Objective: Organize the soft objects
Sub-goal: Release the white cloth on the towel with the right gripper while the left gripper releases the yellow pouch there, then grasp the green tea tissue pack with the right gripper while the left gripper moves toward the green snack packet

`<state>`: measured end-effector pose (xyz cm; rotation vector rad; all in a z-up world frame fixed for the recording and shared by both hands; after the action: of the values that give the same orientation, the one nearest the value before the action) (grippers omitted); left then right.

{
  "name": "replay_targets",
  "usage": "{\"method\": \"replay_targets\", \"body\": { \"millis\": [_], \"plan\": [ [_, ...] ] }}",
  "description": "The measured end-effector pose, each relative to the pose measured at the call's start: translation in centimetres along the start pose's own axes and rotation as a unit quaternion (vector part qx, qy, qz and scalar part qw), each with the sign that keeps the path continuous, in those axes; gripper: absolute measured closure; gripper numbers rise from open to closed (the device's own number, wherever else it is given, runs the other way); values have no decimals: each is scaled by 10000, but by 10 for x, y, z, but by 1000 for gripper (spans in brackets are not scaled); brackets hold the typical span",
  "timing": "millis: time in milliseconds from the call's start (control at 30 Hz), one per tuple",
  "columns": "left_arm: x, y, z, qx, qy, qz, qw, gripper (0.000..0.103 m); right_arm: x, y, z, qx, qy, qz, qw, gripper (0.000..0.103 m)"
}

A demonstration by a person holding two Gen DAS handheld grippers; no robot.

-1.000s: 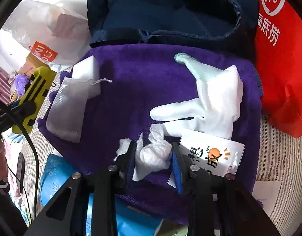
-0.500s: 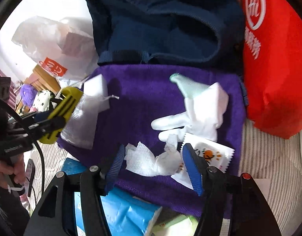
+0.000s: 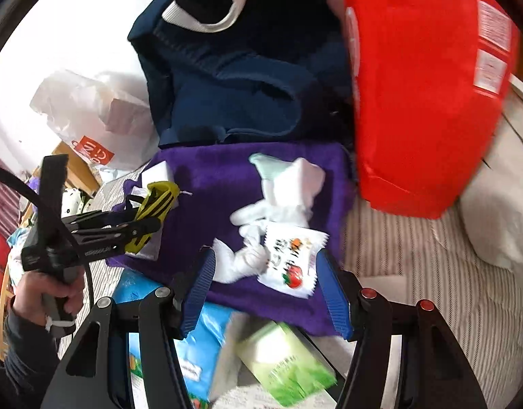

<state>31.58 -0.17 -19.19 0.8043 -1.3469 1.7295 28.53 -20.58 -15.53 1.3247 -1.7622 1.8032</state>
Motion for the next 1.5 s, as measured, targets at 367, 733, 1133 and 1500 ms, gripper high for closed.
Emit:
{"method": "replay_targets", "body": {
  "millis": [367,733,1133,1500],
  "plan": [
    [-18,-3,17,-175,-199,-70,9996,45,22,34,24,-346,155,-38,9993,42],
    [-16,-1,26,-160,-219,-111,9996,29,36,66,37,-594,226,-161,9978,42],
    [26,-4,35,-183,-344,195,9991,22,55,95,54,-708,407,-222,9964,42],
    [69,23,32,-169,-388,322,9986,22,32,111,32,-214,67,-392,9990,40]
  ]
}}
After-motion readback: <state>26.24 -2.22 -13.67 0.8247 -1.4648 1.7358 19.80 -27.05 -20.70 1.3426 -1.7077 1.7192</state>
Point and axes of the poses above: each gripper's, at about its wrist camera, not at the fingertips, and x roughly against the way its jaws point, z to its right, y to its underside, the point moved 8 cm from there along -x, roughly the way its jaws point, and after that the axes turned 10 degrees about x, right-handed, at the moved point
